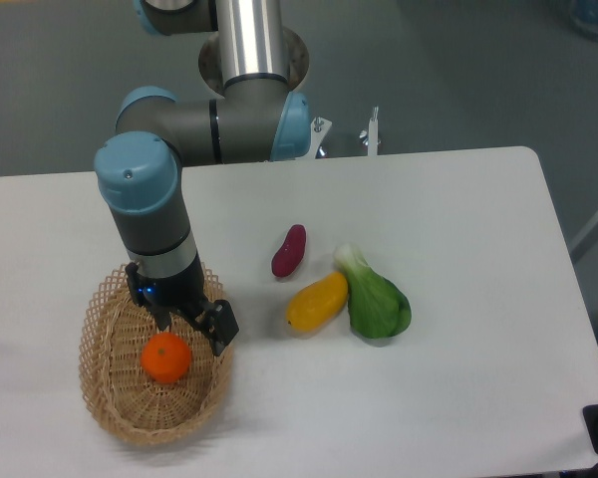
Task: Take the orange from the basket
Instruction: 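Lower the open gripper into the wicker basket over the orange, then close the gripper around the orange inside the basket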
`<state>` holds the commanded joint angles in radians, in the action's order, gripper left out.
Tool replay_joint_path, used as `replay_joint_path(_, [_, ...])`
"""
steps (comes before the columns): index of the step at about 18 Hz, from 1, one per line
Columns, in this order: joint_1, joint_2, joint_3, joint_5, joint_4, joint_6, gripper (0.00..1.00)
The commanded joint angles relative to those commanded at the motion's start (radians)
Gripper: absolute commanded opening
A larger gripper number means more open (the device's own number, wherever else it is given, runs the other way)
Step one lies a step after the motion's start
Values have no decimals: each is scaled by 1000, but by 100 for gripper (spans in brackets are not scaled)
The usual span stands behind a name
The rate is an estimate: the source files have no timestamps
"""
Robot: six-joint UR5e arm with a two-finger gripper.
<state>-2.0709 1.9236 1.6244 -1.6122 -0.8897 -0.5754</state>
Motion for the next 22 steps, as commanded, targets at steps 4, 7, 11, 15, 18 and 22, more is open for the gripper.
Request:
replay_joint_path(4, [8, 9, 26, -5, 0, 19, 100])
replay_joint_path(7, [20, 14, 49, 11, 2, 46, 100])
replay_joint_path(11, [21, 58, 32, 118, 3, 164, 100])
replay_joint_path(15, [21, 95, 20, 149, 11, 204, 100])
replay_joint_path(18, [23, 113, 18, 149, 29, 193, 100])
replay_joint_path(22, [31, 120, 29, 146, 38, 207, 100])
